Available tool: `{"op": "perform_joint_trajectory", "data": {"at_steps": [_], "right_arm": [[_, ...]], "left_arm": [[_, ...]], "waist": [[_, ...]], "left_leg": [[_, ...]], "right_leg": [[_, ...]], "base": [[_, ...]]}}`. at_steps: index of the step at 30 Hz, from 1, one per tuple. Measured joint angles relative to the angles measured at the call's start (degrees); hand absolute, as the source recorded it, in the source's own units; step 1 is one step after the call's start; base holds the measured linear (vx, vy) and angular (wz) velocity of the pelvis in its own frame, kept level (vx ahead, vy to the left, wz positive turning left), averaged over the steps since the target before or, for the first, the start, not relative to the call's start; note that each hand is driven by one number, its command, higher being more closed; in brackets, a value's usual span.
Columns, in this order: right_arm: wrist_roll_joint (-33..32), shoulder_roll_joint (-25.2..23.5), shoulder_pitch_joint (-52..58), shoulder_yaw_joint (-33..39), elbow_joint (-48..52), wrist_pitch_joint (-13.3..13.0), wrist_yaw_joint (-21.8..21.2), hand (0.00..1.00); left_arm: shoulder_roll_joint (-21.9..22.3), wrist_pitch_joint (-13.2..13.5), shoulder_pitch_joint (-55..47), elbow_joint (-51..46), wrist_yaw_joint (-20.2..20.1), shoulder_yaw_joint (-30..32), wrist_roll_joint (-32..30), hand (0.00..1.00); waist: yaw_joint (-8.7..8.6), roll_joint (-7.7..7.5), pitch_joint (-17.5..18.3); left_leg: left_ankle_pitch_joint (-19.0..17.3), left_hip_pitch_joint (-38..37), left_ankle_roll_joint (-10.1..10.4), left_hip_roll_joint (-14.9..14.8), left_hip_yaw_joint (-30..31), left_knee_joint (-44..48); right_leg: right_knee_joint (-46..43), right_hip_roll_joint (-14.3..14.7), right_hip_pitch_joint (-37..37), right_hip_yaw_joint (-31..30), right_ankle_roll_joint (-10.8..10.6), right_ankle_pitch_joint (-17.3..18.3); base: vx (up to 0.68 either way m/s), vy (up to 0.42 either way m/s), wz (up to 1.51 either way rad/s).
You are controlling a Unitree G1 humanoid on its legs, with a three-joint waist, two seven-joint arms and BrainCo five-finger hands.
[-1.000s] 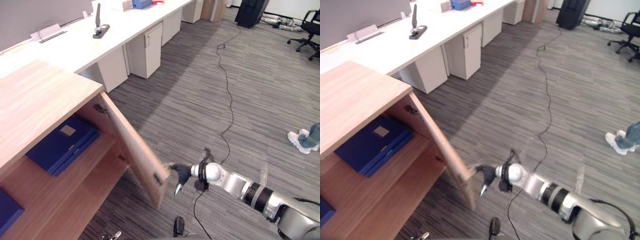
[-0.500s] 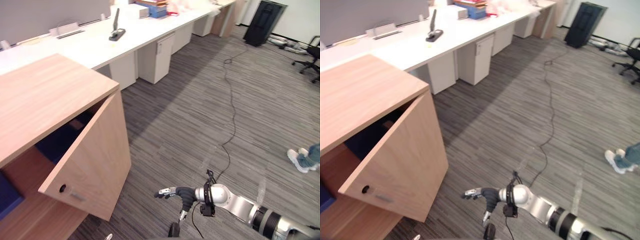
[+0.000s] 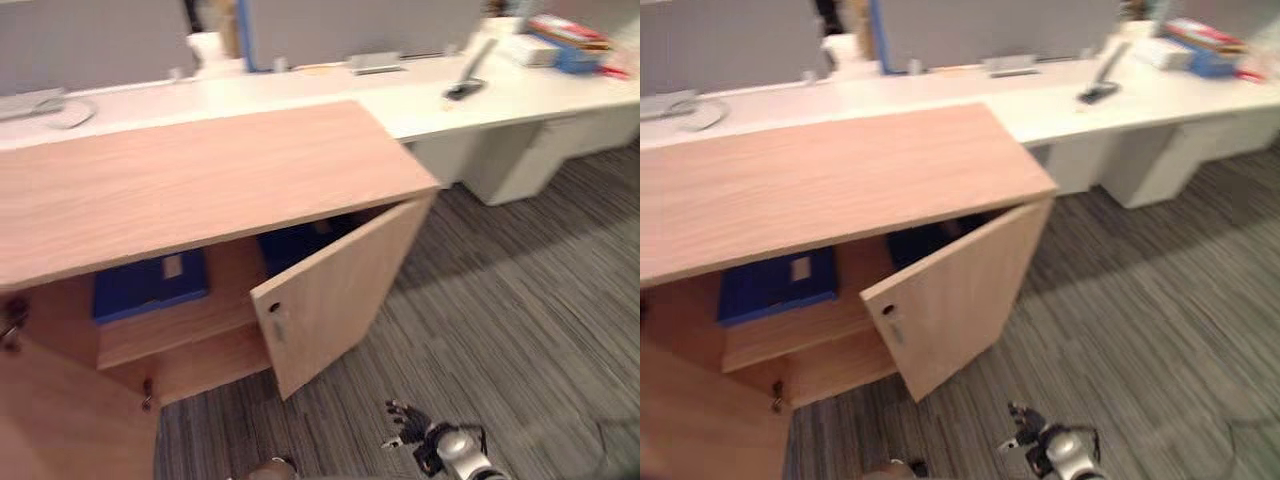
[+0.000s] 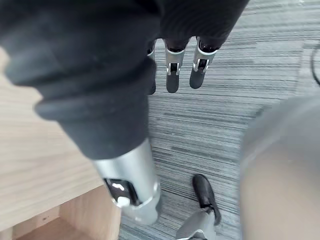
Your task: Walk over to the cabinet, pick up the folder, carry it to the office cabinet, place the folder inside the office cabinet, then close the office cabinet door
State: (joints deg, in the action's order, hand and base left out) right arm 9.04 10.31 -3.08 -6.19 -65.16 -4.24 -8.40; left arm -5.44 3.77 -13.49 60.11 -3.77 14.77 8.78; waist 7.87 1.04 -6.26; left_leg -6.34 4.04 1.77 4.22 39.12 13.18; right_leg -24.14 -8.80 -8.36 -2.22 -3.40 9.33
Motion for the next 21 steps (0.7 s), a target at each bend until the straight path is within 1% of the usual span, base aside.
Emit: {"op": "perform_joint_trajectory", "data": {"at_steps": [1, 2, 3, 4, 5, 6, 7, 8, 9, 10, 11, 12, 13, 14, 15, 16, 17, 18, 19, 20, 21], "right_arm": [[0.0, -0.8, 1.7, 3.2, -1.0, 0.8, 1.6, 0.00], [-1.0, -1.6, 3.0, 6.7, -0.4, 1.2, 3.0, 0.00], [-1.0, -2.0, 3.4, 7.0, -0.1, 1.7, 4.1, 0.00], [-1.1, -2.6, 4.1, 7.3, 0.3, 2.0, 5.1, 0.00], [-1.0, -2.3, 4.4, 7.4, 0.5, 2.1, 6.2, 0.00], [-1.1, -2.8, 4.5, 7.8, 0.9, 2.1, 6.5, 0.00], [-1.1, -3.3, 4.5, 8.4, 1.0, 2.1, 6.6, 0.00], [-1.3, -4.2, 4.9, 9.1, 1.4, 2.1, 6.8, 0.00], [-1.4, -5.0, 5.2, 9.6, 2.0, 2.1, 6.8, 0.00], [-1.5, -5.3, 5.4, 10.1, 2.2, 2.1, 6.8, 0.00], [-1.7, -6.1, 5.7, 12.0, 2.3, 2.1, 6.8, 0.00], [-2.0, -6.4, 5.9, 12.9, 2.4, 2.1, 6.8, 0.00], [-3.1, -7.3, 6.2, 15.4, 2.5, 2.1, 6.8, 0.00], [-3.4, -7.5, 6.3, 16.3, 2.4, 2.2, 6.7, 0.00], [-3.4, -8.1, 6.3, 17.8, 2.4, 2.5, 6.7, 0.00], [-3.5, -8.4, 6.5, 18.6, 2.4, 2.6, 6.6, 0.00], [-3.6, -8.3, 6.5, 18.8, 2.4, 2.5, 6.6, 0.00], [-3.6, -8.6, 6.5, 20.3, 2.4, 2.6, 6.6, 0.00], [-3.8, -8.7, 6.5, 21.4, 2.3, 2.6, 6.6, 0.00], [-4.0, -9.1, 6.4, 22.4, 2.1, 2.6, 6.5, 0.00], [-5.4, -9.6, 6.5, 23.6, 1.5, 2.6, 6.5, 0.00]], "left_arm": [[0.4, 0.0, 1.3, -0.1, 0.4, 0.4, 0.0, 0.00], [1.0, -0.1, 1.9, -1.0, 0.9, 1.5, 0.0, 0.00], [1.4, -0.2, 2.0, -1.7, 1.1, 2.1, -0.1, 0.00], [2.0, -0.2, 2.0, -2.4, 1.4, 3.4, -0.1, 0.00], [3.6, -0.3, 2.3, -3.4, 1.9, 4.9, -0.1, 0.00], [4.7, -0.2, 2.3, -3.9, 2.2, 6.1, 0.0, 0.00], [5.1, -0.2, 2.5, -3.9, 2.3, 6.8, 0.3, 0.00], [5.5, -0.1, 2.5, -4.0, 2.4, 7.9, 0.9, 0.00], [5.8, -0.1, 2.6, -4.0, 2.4, 8.9, 1.2, 0.00], [5.8, -0.2, 2.6, -4.0, 2.4, 9.2, 1.2, 0.00], [5.7, -0.3, 2.6, -4.0, 2.5, 9.8, 1.2, 0.00], [5.7, -0.3, 2.6, -3.9, 2.5, 10.0, 1.2, 0.00], [5.5, -0.5, 2.7, -4.0, 2.9, 10.7, 1.2, 0.00], [5.5, -0.5, 2.8, -4.0, 2.9, 11.0, 1.2, 0.00], [5.4, -0.5, 3.0, -4.0, 3.2, 11.7, 2.1, 0.00], [5.3, -0.5, 3.3, -4.0, 3.4, 12.3, 2.8, 0.00], [5.3, -0.5, 3.3, -3.9, 3.4, 12.2, 2.7, 0.00], [5.4, -0.6, 3.1, -3.7, 3.4, 12.2, 2.8, 0.00], [5.2, -0.5, 3.1, -3.6, 3.4, 12.2, 2.8, 0.00], [4.9, -0.5, 3.2, -3.5, 3.4, 12.1, 2.8, 0.00], [3.8, -0.4, 3.2, -3.2, 3.4, 10.8, 2.7, 0.00]], "waist": [[-0.31, 0.04, -0.4], [-0.45, -0.29, -0.4], [-0.53, -0.88, -0.4], [-0.55, -1.30, -0.6], [-0.81, 0.11, 0.1], [-1.39, 0.98, 0.6], [-1.55, 1.14, 0.6], [-1.47, 0.91, 0.7], [-1.61, 0.40, 0.7], [-1.74, 0.17, 0.8], [-1.94, -0.18, 0.9], [-2.17, -0.61, 1.0], [-2.69, -1.22, 1.0], [-2.70, -1.44, 0.8], [-2.55, -2.08, 0.4], [-2.48, -2.32, 0.3], [-2.65, -2.22, 0.4], [-2.70, -2.20, 0.3], [-2.55, -2.01, 0.3], [-2.52, -2.30, 0.2], [-2.48, -3.29, 0.5]], "left_leg": [[0.0, 0.7, 0.8, 0.8, 4.1, 0.6], [-0.6, 0.9, 1.9, 2.1, 6.4, 1.9], [-1.2, 0.9, 2.3, 3.2, 7.0, 3.0], [-2.5, 1.0, 2.9, 4.1, 7.3, 4.6], [-3.6, 1.2, 2.8, 2.6, 4.7, 6.2], [-4.5, 2.1, 3.1, -0.1, -0.3, 6.8], [-4.7, 2.4, 3.3, -1.4, -1.6, 6.7], [-4.3, 2.8, 4.6, -3.6, -2.7, 5.9], [-3.8, 2.8, 5.6, -4.9, -2.7, 4.8], [-3.6, 3.0, 6.0, -5.3, -2.7, 4.5], [-3.0, 3.2, 6.8, -5.7, -3.2, 4.1], [-2.5, 3.8, 6.9, -5.8, -4.4, 4.3], [-1.0, 5.8, 6.5, -6.0, -10.7, 5.4], [-0.5, 6.5, 6.1, -6.4, -14.0, 5.9], [0.0, 7.3, 5.0, -7.6, -21.1, 6.8], [-0.8, 8.5, 3.3, -10.3, -30.3, 9.8], [-1.6, 9.2, 2.5, -11.8, -35.3, 11.9], [-2.5, 9.4, 1.9, -13.7, -42.4, 13.5], [-1.9, 9.8, 1.7, -13.4, -44.4, 13.6], [-1.5, 9.8, 1.3, -12.5, -44.6, 12.8], [0.1, 9.8, 0.4, -10.0, -44.7, 10.1]], "right_leg": [[1.7, 1.4, 0.2, -3.6, -0.6, 0.7], [4.2, 0.9, 0.9, -4.0, -0.9, 0.5], [6.3, 0.1, 1.8, -3.0, -1.0, -0.2], [7.6, -1.1, 3.3, -1.0, -4.5, 0.2], [7.8, -0.2, 4.3, 2.3, -3.9, 0.2], [7.8, 1.2, 5.0, 4.4, -3.1, 0.6], [7.7, 2.0, 5.2, 5.4, -2.7, 0.9], [7.8, 3.3, 5.2, 6.2, -2.0, 1.0], [8.0, 4.3, 5.1, 6.7, -1.6, 1.0], [8.1, 4.6, 5.3, 7.0, -1.4, 1.0], [8.2, 4.8, 5.6, 7.8, -1.3, 1.0], [8.4, 4.7, 5.7, 8.5, -1.3, 1.0], [9.0, 4.0, 6.5, 10.6, -1.1, 0.9], [9.3, 3.7, 7.0, 11.6, -1.1, 0.8], [9.7, 3.1, 7.6, 13.1, -1.0, 0.7], [9.8, 2.7, 8.2, 14.3, -1.0, 0.7], [9.8, 2.6, 8.4, 14.7, -1.0, 0.8], [9.8, 2.1, 8.7, 15.3, -1.2, 0.9], [9.8, 1.0, 8.8, 15.5, -1.7, 1.0], [9.9, 0.5, 8.7, 15.7, -1.9, 1.0], [10.9, -1.1, 8.8, 16.2, -2.3, 0.7]], "base": [[0.10, -0.281, 1.78], [0.08, -0.248, 1.62], [0.08, -0.198, 1.18], [0.08, -0.234, 0.94], [0.05, -0.234, 1.00], [0.03, -0.285, 0.79], [0.00, -0.224, 0.49], [0.00, -0.231, 0.23], [0.00, -0.157, 0.13], [0.03, -0.117, 0.15], [0.03, -0.074, 0.23], [0.03, -0.089, 0.59], [0.01, -0.056, 0.67], [-0.01, -0.044, 0.82], [-0.04, -0.008, 0.59], [-0.03, 0.003, 0.50], [0.01, 0.058, 0.37], [0.02, 0.123, 0.29], [0.02, 0.158, 0.25], [0.01, 0.179, 0.27], [0.03, 0.188, 0.38]]}}
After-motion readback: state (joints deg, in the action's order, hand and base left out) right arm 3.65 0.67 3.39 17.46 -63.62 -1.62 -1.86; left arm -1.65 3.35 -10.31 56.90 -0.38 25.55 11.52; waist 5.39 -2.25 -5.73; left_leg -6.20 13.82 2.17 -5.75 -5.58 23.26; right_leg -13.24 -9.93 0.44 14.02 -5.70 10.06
